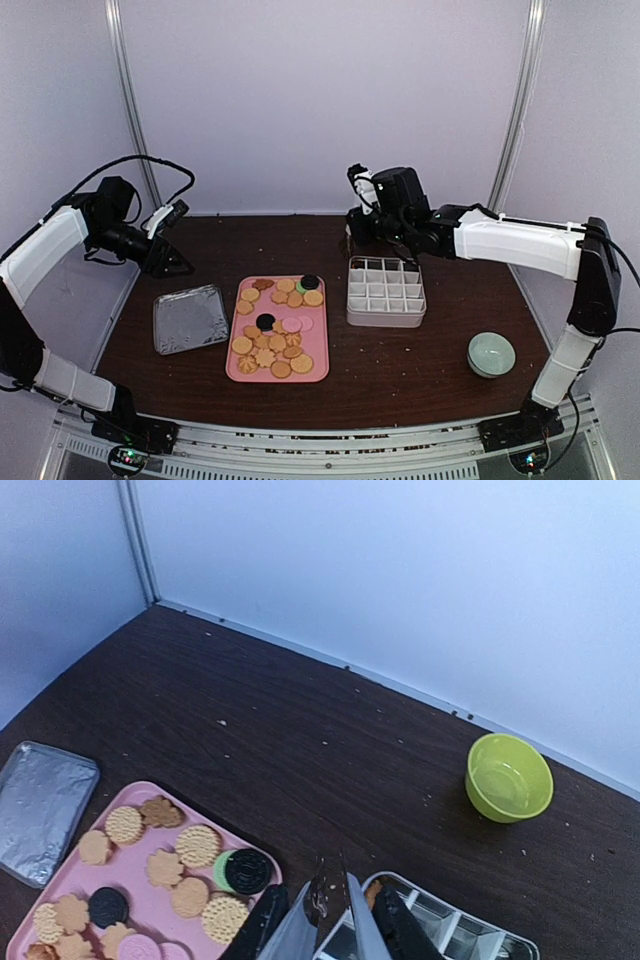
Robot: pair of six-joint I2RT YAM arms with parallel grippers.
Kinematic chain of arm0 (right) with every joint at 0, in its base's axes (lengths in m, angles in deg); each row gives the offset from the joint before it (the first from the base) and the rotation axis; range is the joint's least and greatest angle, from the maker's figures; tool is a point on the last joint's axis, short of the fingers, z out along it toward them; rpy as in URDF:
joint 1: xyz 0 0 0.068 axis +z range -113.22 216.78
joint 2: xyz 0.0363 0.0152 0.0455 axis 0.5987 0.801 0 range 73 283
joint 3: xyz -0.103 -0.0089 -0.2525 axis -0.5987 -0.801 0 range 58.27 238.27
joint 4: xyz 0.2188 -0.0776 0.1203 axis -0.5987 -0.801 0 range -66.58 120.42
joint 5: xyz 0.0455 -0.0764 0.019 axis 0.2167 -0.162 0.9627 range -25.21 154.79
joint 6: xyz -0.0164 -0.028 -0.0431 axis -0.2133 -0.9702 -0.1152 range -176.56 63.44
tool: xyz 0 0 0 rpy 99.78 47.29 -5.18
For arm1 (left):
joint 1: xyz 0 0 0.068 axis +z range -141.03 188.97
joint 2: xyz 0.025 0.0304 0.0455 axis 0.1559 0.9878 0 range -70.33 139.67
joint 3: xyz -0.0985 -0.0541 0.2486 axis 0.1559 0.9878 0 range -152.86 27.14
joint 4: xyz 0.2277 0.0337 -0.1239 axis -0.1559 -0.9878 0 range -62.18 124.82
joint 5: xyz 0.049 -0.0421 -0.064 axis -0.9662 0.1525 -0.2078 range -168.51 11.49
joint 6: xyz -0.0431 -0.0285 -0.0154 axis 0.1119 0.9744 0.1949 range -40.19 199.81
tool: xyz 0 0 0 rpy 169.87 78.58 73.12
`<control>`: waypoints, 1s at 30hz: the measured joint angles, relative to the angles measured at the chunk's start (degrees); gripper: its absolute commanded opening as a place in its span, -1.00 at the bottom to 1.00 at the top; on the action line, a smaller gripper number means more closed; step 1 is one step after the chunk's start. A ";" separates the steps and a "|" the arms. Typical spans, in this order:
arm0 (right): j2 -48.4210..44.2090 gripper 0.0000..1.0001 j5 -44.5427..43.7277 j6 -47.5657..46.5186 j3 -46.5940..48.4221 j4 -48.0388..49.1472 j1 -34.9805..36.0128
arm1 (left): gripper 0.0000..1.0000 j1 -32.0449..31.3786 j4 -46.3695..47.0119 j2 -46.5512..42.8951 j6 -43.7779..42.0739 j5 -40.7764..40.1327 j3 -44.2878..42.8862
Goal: Pack the cookies
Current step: Place the fake cookies in the empty pocket of the box, then pick up the fake cookies from the plate.
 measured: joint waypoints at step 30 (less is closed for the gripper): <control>21.51 -0.27 4.44 2.89 17.99 1.84 12.76 | 0.37 0.00 -2.23 -1.33 -1.55 0.11 0.57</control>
